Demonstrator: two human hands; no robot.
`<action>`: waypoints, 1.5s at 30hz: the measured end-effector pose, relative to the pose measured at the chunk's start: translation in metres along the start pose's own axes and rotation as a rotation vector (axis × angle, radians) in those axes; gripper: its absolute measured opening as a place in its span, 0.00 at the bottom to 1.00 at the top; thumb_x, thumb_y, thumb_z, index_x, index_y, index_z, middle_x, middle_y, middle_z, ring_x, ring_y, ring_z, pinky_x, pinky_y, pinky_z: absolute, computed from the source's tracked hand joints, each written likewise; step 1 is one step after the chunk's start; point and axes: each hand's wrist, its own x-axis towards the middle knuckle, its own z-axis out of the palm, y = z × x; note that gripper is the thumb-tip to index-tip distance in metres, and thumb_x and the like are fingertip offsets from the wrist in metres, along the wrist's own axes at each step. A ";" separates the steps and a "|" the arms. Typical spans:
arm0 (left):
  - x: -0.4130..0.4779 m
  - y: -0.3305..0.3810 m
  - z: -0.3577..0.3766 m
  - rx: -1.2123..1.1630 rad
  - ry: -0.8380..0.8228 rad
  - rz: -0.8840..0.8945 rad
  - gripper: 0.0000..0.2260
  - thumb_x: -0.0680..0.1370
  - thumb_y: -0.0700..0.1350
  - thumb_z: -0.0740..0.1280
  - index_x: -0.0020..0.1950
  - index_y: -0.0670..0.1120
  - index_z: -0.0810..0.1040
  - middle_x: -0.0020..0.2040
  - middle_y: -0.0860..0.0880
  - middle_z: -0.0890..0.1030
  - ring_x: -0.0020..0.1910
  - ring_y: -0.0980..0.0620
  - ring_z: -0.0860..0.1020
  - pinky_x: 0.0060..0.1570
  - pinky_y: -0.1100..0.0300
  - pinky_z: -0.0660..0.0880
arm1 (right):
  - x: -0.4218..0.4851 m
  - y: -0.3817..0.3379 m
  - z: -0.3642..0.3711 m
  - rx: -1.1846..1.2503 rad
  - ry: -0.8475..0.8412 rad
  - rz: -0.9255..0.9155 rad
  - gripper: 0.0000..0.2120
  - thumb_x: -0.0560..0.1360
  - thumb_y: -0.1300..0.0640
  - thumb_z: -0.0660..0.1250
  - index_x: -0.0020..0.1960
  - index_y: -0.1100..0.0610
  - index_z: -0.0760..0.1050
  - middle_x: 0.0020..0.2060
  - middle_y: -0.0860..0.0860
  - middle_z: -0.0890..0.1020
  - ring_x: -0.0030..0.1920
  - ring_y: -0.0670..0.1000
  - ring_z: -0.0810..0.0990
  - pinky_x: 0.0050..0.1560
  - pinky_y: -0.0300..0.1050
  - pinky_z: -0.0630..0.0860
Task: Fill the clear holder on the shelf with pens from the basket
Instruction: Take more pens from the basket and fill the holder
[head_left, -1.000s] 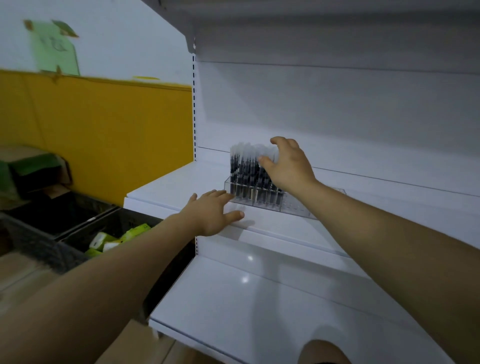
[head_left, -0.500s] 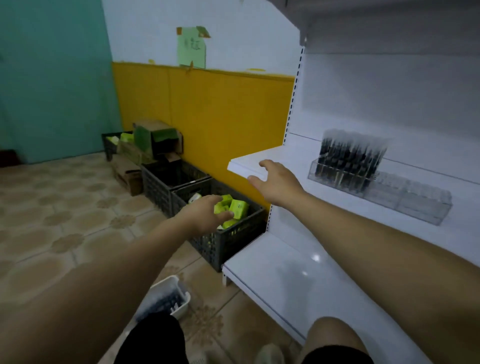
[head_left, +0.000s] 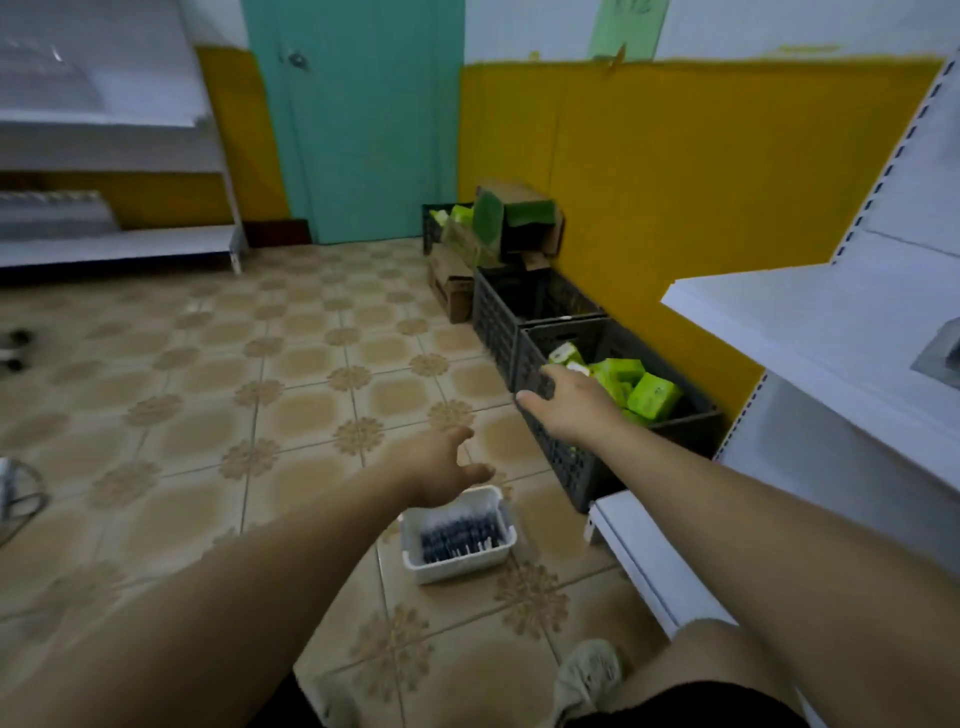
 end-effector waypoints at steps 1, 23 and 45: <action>0.008 -0.011 0.007 -0.002 -0.022 -0.031 0.32 0.78 0.61 0.61 0.78 0.48 0.57 0.77 0.48 0.60 0.74 0.47 0.63 0.69 0.53 0.63 | 0.010 0.002 0.015 0.010 -0.030 0.000 0.32 0.78 0.39 0.58 0.76 0.53 0.57 0.74 0.54 0.64 0.69 0.58 0.68 0.63 0.52 0.71; 0.274 -0.198 0.265 -0.201 -0.369 -0.336 0.31 0.80 0.54 0.62 0.77 0.42 0.56 0.76 0.43 0.59 0.73 0.42 0.63 0.69 0.51 0.62 | 0.218 0.152 0.377 0.008 -0.578 0.201 0.32 0.80 0.44 0.58 0.78 0.55 0.52 0.70 0.57 0.67 0.59 0.59 0.75 0.48 0.48 0.74; 0.325 -0.229 0.376 -0.764 -0.128 -0.753 0.32 0.76 0.46 0.70 0.73 0.47 0.54 0.71 0.41 0.60 0.63 0.39 0.70 0.62 0.42 0.72 | 0.252 0.168 0.474 0.063 -0.438 0.215 0.33 0.78 0.55 0.65 0.76 0.54 0.50 0.71 0.58 0.65 0.64 0.61 0.71 0.56 0.52 0.72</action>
